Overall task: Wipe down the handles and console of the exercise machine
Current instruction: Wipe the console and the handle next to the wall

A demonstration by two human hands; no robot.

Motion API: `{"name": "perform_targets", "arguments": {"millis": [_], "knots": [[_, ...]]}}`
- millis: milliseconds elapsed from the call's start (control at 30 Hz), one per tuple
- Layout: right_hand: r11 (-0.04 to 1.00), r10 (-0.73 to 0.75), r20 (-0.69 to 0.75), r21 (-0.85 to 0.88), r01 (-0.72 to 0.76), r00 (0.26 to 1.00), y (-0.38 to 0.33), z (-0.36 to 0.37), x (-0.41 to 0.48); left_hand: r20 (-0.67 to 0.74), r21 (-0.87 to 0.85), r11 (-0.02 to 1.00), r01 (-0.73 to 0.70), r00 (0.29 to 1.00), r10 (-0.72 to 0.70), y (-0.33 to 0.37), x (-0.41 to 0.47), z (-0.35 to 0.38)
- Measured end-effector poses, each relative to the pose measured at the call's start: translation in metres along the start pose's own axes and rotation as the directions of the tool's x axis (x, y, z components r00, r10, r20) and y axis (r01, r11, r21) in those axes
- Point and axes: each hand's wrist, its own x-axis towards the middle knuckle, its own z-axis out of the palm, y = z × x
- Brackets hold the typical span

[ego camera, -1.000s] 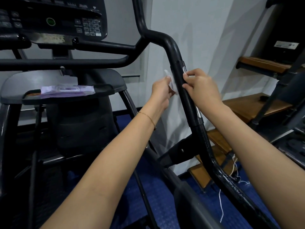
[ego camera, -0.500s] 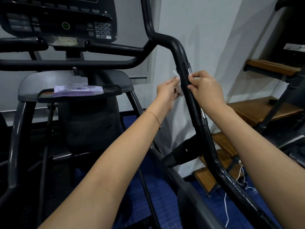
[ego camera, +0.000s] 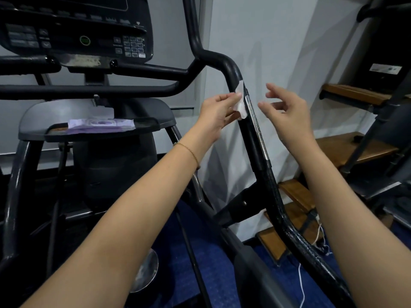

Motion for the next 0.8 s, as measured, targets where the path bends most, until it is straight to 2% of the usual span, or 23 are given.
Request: {"name": "perform_targets", "arguments": {"millis": [133,200,233,267,300,333,367,400,433,467,533,600,667,800], "knots": [[0.996,-0.076,0.004,-0.056,0.076,0.997,-0.005,0.004,-0.002,0.210,-0.003,1.000,0.020,0.977,-0.019,0.005,-0.006,0.013],[0.989,-0.092,-0.018,-0.116,0.089,0.996,-0.004,0.007,-0.001,0.234,0.036,0.999,-0.020,0.972,0.011,0.006,-0.003,0.012],[0.988,-0.080,-0.036,-0.137,0.074,0.996,-0.001,0.007,0.000,0.205,0.117,0.989,-0.090,0.977,0.065,0.006,0.002,0.008],[0.990,-0.053,-0.061,-0.131,0.045,0.997,0.002,0.006,0.003,0.153,0.275,0.940,-0.200,0.975,0.163,0.007,0.007,0.004],[0.995,-0.018,-0.091,-0.103,0.009,0.996,0.005,0.006,0.005,0.115,0.496,0.806,-0.321,0.945,0.306,0.008,0.014,-0.003],[0.997,0.014,-0.109,-0.077,-0.022,0.994,0.008,0.007,0.009,0.152,0.713,0.568,-0.411,0.881,0.447,0.009,0.021,-0.010],[0.996,0.041,-0.106,-0.072,-0.049,0.993,0.010,0.010,0.013,0.270,0.849,0.277,-0.451,0.819,0.507,0.010,0.027,-0.018],[0.993,0.064,-0.083,-0.098,-0.072,0.995,0.012,0.015,0.018,0.397,0.887,0.018,-0.461,0.783,0.478,0.010,0.032,-0.025],[0.985,0.084,-0.052,-0.150,-0.091,0.995,0.014,0.021,0.025,0.492,0.868,-0.171,-0.465,0.768,0.410,0.009,0.036,-0.032],[0.970,0.092,-0.026,-0.225,-0.095,0.995,0.014,0.026,0.030,0.548,0.836,-0.277,-0.475,0.760,0.350,0.007,0.039,-0.038],[0.918,0.093,0.003,-0.387,-0.085,0.996,0.013,0.028,0.031,0.603,0.789,-0.360,-0.497,0.736,0.307,0.003,0.042,-0.044],[0.883,0.080,0.013,-0.464,-0.065,0.997,0.015,0.024,0.022,0.645,0.751,-0.416,-0.512,0.704,0.298,0.000,0.046,-0.048],[0.891,0.078,0.032,-0.450,-0.056,0.996,0.018,0.022,0.010,0.662,0.733,-0.441,-0.518,0.694,0.284,-0.001,0.048,-0.050],[0.938,0.097,0.100,-0.343,-0.057,0.990,0.011,0.031,0.023,0.654,0.744,-0.408,-0.529,0.699,0.288,-0.003,0.038,-0.045]]}}
